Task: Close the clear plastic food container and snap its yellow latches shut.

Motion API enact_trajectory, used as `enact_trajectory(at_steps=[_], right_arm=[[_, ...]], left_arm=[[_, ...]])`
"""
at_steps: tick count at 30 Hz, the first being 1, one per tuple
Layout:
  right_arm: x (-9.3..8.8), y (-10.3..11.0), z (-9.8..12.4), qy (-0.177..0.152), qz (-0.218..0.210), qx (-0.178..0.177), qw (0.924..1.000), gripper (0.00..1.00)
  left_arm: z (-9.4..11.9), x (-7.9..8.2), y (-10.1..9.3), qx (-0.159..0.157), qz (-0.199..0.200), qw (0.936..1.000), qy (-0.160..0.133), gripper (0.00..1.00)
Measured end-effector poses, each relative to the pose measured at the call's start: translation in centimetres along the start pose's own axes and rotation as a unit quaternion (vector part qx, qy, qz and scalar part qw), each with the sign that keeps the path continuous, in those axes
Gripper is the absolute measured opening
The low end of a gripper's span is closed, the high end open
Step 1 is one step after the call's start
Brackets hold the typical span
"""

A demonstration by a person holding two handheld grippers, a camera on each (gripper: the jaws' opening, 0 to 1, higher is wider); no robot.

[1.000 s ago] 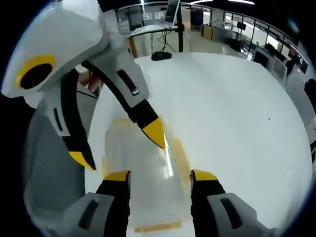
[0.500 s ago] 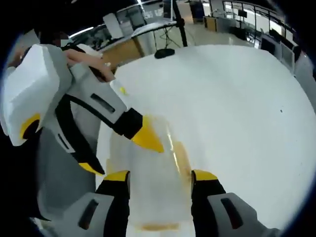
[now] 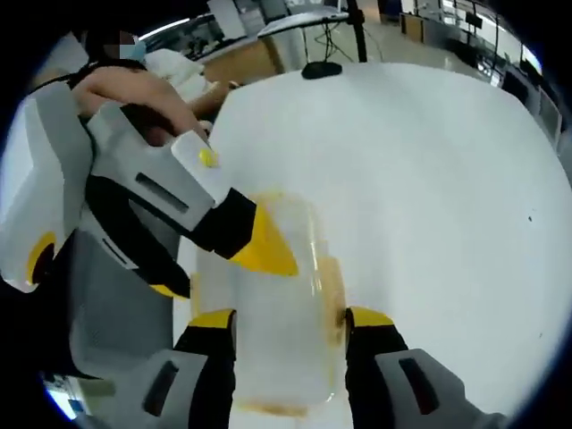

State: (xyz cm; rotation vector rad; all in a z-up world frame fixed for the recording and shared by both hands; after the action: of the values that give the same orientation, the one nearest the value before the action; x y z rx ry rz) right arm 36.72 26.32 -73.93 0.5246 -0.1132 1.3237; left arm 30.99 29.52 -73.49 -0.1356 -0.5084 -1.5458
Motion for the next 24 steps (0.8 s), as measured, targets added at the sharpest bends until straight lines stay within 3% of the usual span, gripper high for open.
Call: enact_trajectory(at_steps=[7,14,24], right_arm=[[0.24,-0.48,-0.07,0.024,-0.014,0.017,0.9995,0.45],[0.45,-0.38,-0.21,0.065,-0.001,0.015,0.9977,0.44],[0.28,-0.86,0.06,0.067,-0.014,0.037,0.9970,0.40]], left_arm=[[-0.14,0.10,-0.12,0.006,-0.008,0.9999,0.009,0.61],[-0.33,0.28,-0.05,0.013,-0.011,0.9995,0.027,0.60],[-0.35,0.19,-0.15,0.028,-0.015,0.9993,0.019,0.59]])
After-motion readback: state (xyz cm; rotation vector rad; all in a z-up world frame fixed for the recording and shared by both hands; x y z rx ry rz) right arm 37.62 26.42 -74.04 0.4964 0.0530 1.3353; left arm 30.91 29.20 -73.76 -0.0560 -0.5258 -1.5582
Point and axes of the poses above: the point that each gripper's makers call its tool centre point, and the gripper's own axes: z roughly backward along the fingers, y roughly to its left, x roughly out of its top, the point moved 4 cm from there along z, roughly backward along the fingers, and after that the axes turned 4 degrees about -z, right-handed, at the moved point
